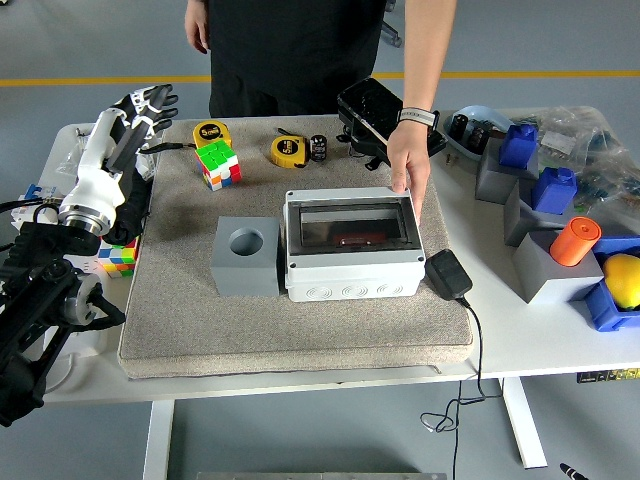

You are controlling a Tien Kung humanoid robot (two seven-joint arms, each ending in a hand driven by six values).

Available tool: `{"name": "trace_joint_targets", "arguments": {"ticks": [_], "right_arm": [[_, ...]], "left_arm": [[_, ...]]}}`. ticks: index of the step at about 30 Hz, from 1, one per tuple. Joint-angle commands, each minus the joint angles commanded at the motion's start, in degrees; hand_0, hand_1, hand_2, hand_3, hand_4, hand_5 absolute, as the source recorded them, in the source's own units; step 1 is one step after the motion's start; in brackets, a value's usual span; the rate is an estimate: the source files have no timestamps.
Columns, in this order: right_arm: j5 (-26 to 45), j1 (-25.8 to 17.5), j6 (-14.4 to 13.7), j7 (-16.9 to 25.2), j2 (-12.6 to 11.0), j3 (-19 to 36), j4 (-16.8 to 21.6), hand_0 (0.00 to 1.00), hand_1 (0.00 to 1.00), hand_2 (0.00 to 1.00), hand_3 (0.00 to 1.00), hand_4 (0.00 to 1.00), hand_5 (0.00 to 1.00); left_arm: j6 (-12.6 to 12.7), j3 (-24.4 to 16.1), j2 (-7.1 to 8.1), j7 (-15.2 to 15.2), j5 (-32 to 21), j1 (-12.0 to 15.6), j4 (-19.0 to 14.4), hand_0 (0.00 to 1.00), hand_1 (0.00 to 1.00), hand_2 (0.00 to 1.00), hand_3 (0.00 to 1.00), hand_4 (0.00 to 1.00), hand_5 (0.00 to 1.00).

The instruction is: Fetch the battery,place it into the box,close the lid of the box

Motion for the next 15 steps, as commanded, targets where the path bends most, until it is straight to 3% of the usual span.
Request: {"name": "trace_joint_targets", "arguments": {"ticks": [6,15], "right_arm": [[0.0,0.2,0.0,0.0,0.0,-0.3,0.0,0.578,0.639,0.661,0.576,0.939,0.493],[0.1,0.5,0.0,-0.2,-0.2,-0.5,0.0,0.575,0.638,0.660,0.576,0.939,0.492]], "left_arm": [[0.0,-4.2,0.79,-0.5,-1.6,1.9,0.4,0.746,0.756,0.753,0.721,0.998,0.713],[-0.2,-7.3,1.15,-0.4,-1.9,2.7,0.8,0.742,0.752,0.750,0.720,0.998,0.713]]}}
